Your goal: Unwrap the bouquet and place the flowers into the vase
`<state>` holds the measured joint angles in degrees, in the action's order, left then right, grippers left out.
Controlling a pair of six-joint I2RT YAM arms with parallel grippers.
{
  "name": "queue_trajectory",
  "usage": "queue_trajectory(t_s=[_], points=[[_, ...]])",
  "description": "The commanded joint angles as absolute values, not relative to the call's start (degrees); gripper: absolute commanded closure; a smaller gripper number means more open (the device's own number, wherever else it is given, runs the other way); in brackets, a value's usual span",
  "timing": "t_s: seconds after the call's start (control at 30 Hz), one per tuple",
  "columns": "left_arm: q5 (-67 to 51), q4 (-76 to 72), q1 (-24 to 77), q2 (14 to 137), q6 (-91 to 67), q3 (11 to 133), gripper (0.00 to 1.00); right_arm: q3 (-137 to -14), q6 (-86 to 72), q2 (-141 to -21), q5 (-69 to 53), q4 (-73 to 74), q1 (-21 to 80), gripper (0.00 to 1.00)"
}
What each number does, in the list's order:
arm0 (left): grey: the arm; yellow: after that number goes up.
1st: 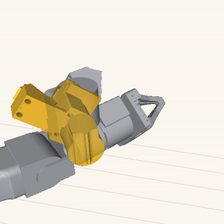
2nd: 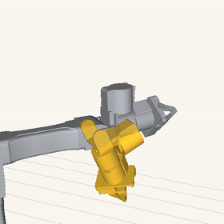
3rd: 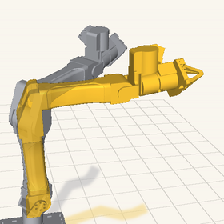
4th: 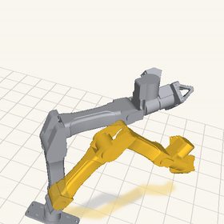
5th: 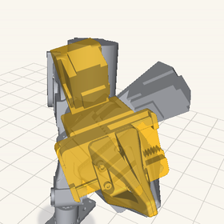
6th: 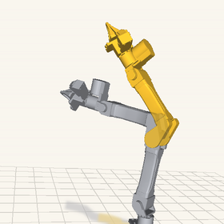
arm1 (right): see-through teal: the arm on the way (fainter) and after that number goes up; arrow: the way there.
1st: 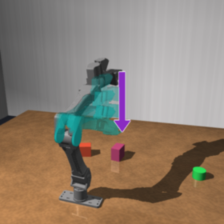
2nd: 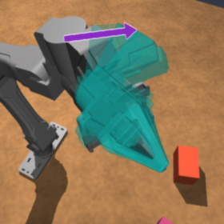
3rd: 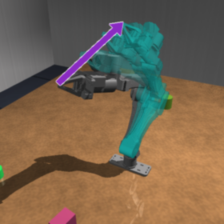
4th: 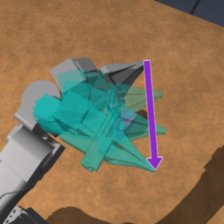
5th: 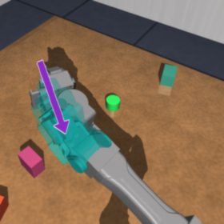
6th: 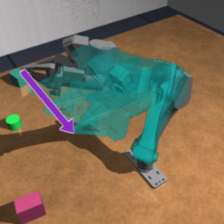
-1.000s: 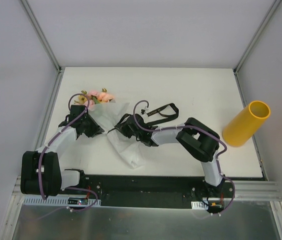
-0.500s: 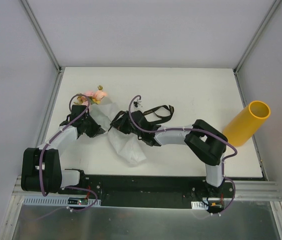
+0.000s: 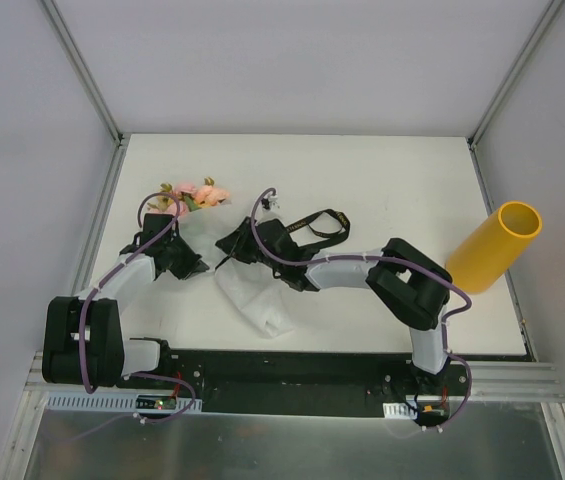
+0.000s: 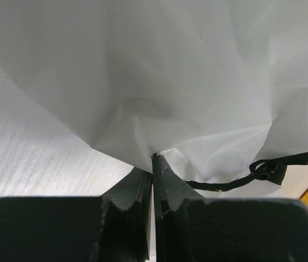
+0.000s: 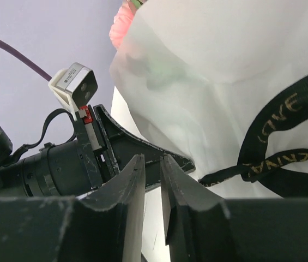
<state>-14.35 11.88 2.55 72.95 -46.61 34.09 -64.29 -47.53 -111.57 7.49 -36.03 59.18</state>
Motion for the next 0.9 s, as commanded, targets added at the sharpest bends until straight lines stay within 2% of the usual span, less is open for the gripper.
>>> queue_trajectory(t_s=[0.0, 0.2, 0.3, 0.4, 0.47, 0.6, 0.87], points=[[-14.68, 12.92, 2.37, 70.76, -45.97, 34.10, 0.95, -67.15, -45.17, -111.36, 9.93, -35.60, 59.41, 0.75], [-14.85, 13.36, 2.29, 67.94, -46.67, 34.80, 0.87, -69.61, -52.19, -107.93, 13.35, -21.37, 59.85, 0.65], [-14.33, 14.76, 2.37, 67.06, -46.58, 36.03, 0.75, -69.00, -55.89, -108.10, 14.85, -19.78, 60.03, 0.63], [-11.18, 18.44, 2.37, 66.45, -44.83, 38.05, 0.56, -68.55, -57.47, -108.89, 15.90, -19.16, 60.12, 0.63], [-9.15, 20.21, 2.29, 66.10, -44.12, 38.76, 0.49, -68.56, -58.27, -109.16, 16.69, -18.29, 60.12, 0.62], [-8.00, 20.66, 2.37, 66.44, -44.65, 37.88, 0.45, -69.52, -59.15, -110.21, 18.54, -16.88, 60.21, 0.60], [-9.49, 17.58, 2.29, 70.13, -44.82, 37.53, 0.43, -72.41, -61.35, -110.82, 24.69, -7.48, 61.26, 0.59]])
